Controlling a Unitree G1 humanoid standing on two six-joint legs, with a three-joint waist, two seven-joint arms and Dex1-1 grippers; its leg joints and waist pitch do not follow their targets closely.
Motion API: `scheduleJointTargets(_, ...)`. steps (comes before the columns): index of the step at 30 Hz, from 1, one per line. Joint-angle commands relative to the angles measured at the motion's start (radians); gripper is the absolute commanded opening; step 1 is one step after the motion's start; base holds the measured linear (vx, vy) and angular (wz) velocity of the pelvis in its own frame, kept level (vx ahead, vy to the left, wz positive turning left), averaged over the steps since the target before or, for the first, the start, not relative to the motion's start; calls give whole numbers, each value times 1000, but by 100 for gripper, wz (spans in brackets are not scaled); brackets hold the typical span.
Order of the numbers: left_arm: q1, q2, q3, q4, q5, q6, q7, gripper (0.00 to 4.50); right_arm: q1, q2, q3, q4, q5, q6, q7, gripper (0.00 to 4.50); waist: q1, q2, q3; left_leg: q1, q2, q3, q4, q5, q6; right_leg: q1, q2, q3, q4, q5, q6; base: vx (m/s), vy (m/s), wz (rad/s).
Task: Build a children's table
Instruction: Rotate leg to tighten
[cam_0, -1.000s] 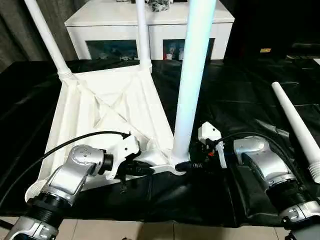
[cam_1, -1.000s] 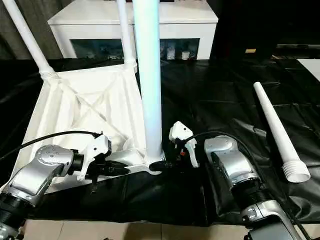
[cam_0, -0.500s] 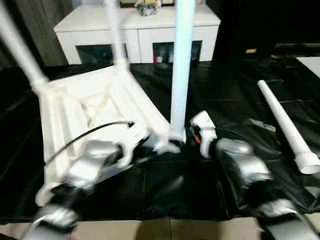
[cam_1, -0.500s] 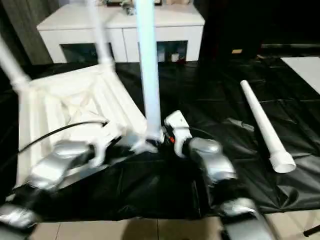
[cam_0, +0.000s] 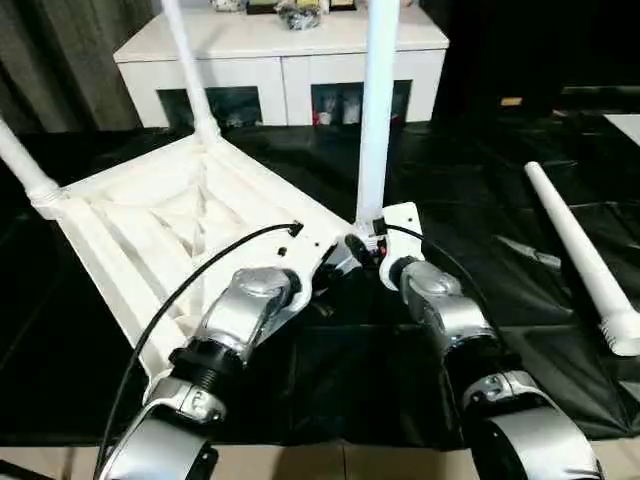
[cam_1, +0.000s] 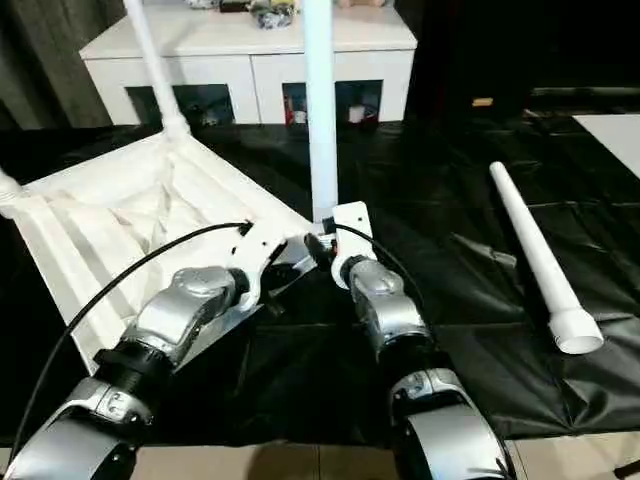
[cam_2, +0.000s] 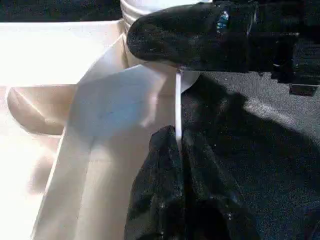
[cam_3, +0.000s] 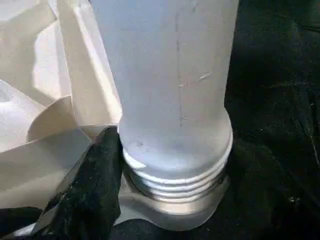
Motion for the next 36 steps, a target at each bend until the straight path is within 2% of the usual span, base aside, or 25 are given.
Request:
scheduleJointTargets(1, 30, 26, -20, -53, -21, -61, -70, 0, 20, 6, 51, -12, 11, -8, 132, 349, 4, -20, -62, -7, 12, -3, -70, -194, 74, 61, -43, 29, -76, -240, -219, 0, 0, 0)
scheduleJointTargets(3, 51, 52, -34, -79, -28, -72, -121, 0, 26, -17, 59, -26, 18, -8, 187, 374, 0, -17, -60, -5, 12, -3, -71, -209, 74, 58, -41, 29, -78, -262, -216, 0, 0, 0)
scheduleJointTargets(4, 76, 86, -50, -111, -34, -71, -176, 0, 42, -53, 87, -63, 22, 5, 280, 381, 2, -16, -59, -5, 14, -3, -72, -216, 76, 58, -43, 29, -78, -269, -218, 0, 0, 0)
scheduleJointTargets(6, 91, 106, -59, -127, -38, -82, -213, 0, 54, -80, 110, -90, 23, 14, 344, 390, 6, -17, -59, -1, 18, -2, -72, -217, 78, 54, -41, 31, -77, -264, -219, 0, 0, 0)
scheduleJointTargets(7, 116, 145, -69, -157, -43, -81, -265, 0, 80, -136, 134, -159, 57, 63, 481, 397, 8, -17, -58, -3, 17, -4, -74, -218, 79, 60, -38, 29, -76, -256, -217, 0, 0, 0)
scheduleJointTargets(10, 148, 199, -81, -208, -68, -94, -360, 0, 115, -220, 158, -250, 92, 90, 648, 397, 8, -14, -57, -2, 21, -3, -74, -221, 77, 55, -39, 31, -74, -246, -227, 0, 0, 0)
scheduleJointTargets(11, 148, 199, -81, -208, -68, -94, -360, 0, 115, -220, 158, -250, 92, 90, 648, 397, 10, -14, -57, -1, 21, -3, -74, -223, 75, 55, -39, 31, -75, -246, -227, 0, 0, 0)
scheduleJointTargets(12, 178, 247, -89, -269, -111, -113, -466, 0, 133, -285, 170, -298, 100, 97, 758, 397, 14, -15, -58, 3, 21, -3, -74, -219, 73, 55, -39, 32, -75, -241, -230, 0, 0, 0)
scheduleJointTargets(13, 178, 247, -89, -269, -111, -113, -466, 0, 133, -285, 170, -298, 100, 97, 758, 397, 14, -15, -58, 3, 21, -3, -74, -219, 73, 55, -39, 32, -75, -241, -230, 0, 0, 0)
scheduleJointTargets(14, 191, 269, -91, -299, -132, -103, -511, 0, 139, -312, 176, -316, 105, 106, 807, 397, 16, -12, -59, -2, 24, -2, -72, -205, 81, 57, -38, 32, -65, -196, -248, 0, 0, 0)
scheduleJointTargets(16, 212, 327, -101, -355, -161, -81, -594, 0, 158, -377, 205, -372, 119, 130, 913, 397, 24, -10, -61, 4, 26, 3, -69, -190, 95, 52, -35, 32, -62, -157, -267, 0, 0, 0)
scheduleJointTargets(19, 216, 346, -103, -364, -162, -88, -612, 0, 171, -406, 220, -411, 129, 147, 958, 397, 32, -11, -61, 5, 27, 3, -69, -179, 97, 52, -35, 33, -59, -143, -273, 0, 0, 0)
scheduleJointTargets(21, 225, 366, -107, -378, -159, -91, -638, 0, 181, -427, 239, -445, 128, 161, 1004, 397, 35, -13, -59, 4, 25, 2, -71, -194, 85, 54, -36, 33, -61, -169, -267, 0, 0, 0)
scheduleJointTargets(26, 231, 372, -110, -389, -156, -89, -635, 0, 183, -431, 258, -453, 116, 171, 1026, 397, 33, -14, -57, 3, 24, 2, -73, -212, 64, 54, -39, 34, -67, -210, -254, 0, 0, 0)
scheduleJointTargets(28, 232, 370, -114, -387, -154, -90, -636, 0, 184, -430, 276, -451, 100, 173, 1031, 361, 33, -13, -57, 4, 24, 2, -73, -208, 60, 53, -38, 35, -67, -211, -250, 0, 0, 0)
scheduleJointTargets(31, 231, 367, -116, -383, -153, -93, -632, 0, 182, -427, 278, -451, 100, 173, 1024, 349, 33, -14, -58, 4, 23, 2, -72, -203, 60, 53, -38, 35, -66, -204, -250, 0, 0, 0)
scheduleJointTargets(33, 229, 367, -115, -381, -153, -95, -630, 0, 180, -422, 273, -450, 104, 176, 1019, 319, 33, -14, -59, 3, 23, 1, -71, -195, 62, 55, -38, 35, -65, -198, -250, 0, 0, 0)
scheduleJointTargets(36, 230, 365, -114, -377, -151, -99, -626, 0, 177, -414, 268, -448, 110, 175, 1015, 305, 33, -16, -60, 3, 23, 1, -70, -188, 65, 55, -38, 34, -64, -194, -250, 0, 0, 0)
